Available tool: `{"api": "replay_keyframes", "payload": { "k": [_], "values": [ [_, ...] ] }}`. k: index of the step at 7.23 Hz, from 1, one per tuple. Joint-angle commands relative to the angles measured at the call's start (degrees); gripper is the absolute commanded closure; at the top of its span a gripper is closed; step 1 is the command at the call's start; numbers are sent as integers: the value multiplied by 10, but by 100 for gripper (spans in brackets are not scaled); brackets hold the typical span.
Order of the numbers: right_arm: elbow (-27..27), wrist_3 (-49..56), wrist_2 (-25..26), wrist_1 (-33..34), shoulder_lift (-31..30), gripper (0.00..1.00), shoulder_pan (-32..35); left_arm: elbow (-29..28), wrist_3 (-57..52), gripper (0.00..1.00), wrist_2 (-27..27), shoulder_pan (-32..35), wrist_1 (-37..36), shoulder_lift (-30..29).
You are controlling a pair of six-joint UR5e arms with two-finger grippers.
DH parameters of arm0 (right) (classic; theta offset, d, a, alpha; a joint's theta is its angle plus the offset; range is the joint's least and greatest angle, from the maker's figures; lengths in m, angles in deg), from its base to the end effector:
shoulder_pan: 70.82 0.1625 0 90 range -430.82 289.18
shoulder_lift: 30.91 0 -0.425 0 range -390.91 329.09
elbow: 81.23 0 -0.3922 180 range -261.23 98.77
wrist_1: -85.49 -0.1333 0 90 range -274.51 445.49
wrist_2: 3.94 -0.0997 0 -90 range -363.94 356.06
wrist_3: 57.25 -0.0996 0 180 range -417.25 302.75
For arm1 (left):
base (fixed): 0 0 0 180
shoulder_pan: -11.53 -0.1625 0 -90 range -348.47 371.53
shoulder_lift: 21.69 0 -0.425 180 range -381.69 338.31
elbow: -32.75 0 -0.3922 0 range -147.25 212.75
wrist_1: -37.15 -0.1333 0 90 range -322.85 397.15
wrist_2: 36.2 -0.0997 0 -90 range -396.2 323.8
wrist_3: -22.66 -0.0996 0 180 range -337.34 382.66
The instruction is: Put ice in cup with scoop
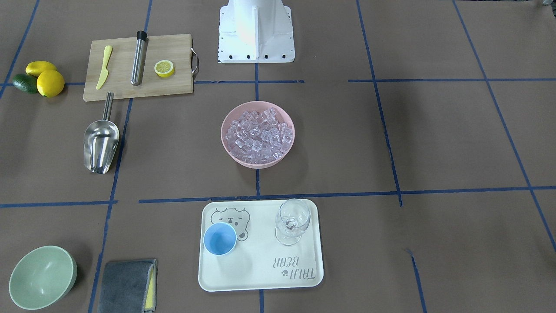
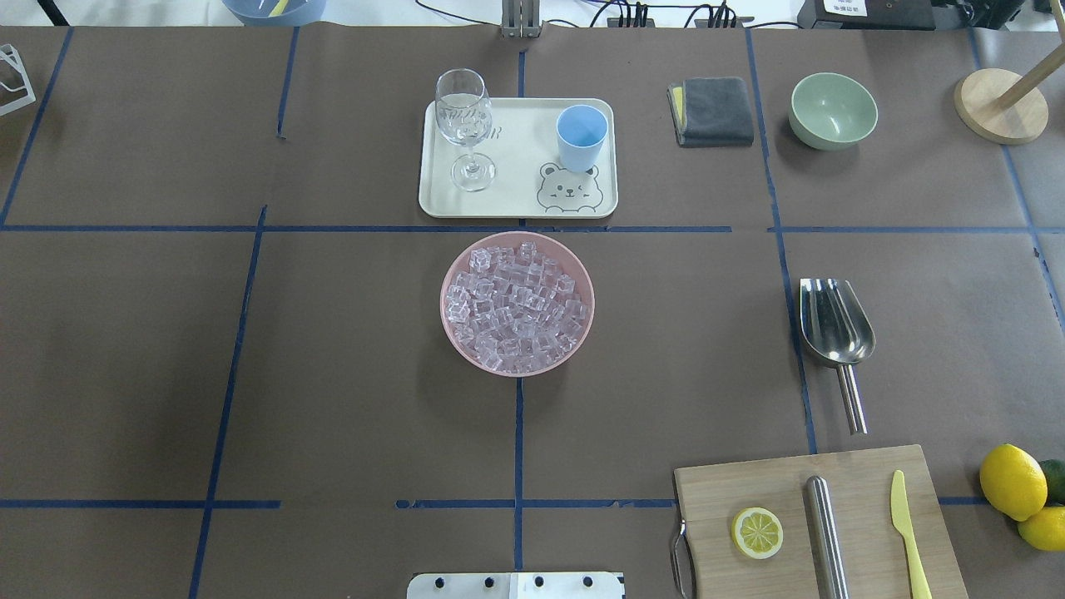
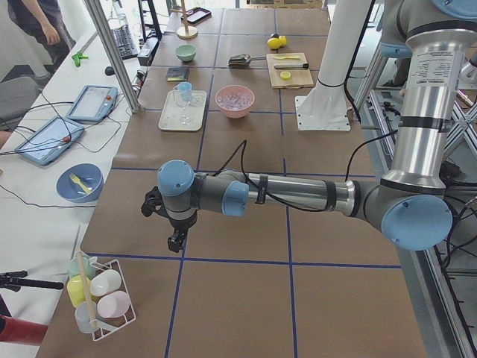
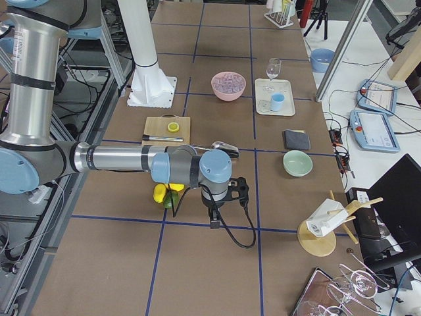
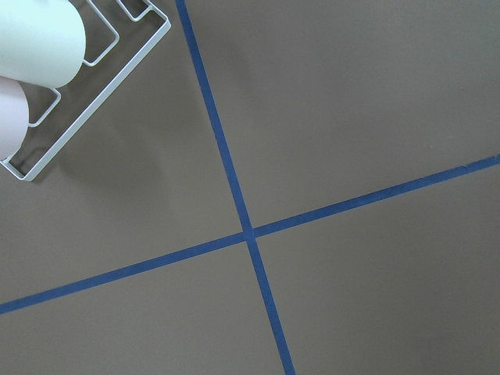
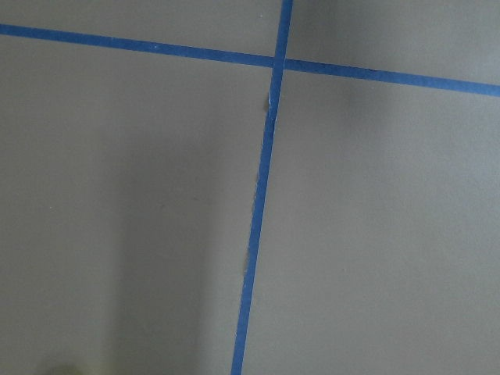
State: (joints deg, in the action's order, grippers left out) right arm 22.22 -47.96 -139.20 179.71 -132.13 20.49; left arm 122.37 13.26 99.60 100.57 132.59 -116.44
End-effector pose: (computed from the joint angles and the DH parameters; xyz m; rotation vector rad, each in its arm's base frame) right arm 0.0718 -0.4049 0.6376 0.0402 -0.7900 -0.1182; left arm -0.0529 -0.5373 0.6076 0.2207 0.7851 0.2391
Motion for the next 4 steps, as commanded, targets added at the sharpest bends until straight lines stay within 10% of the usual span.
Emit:
{"api": "replay_keyframes", "payload": {
  "k": [1,4],
  "values": [
    [1,1,1,0,1,0,0,1,0,0,-1,0,1,-4],
    [-2,6,1,-1,7,0,-1,1,1,0,-2,0,0,-4]
  ]
}}
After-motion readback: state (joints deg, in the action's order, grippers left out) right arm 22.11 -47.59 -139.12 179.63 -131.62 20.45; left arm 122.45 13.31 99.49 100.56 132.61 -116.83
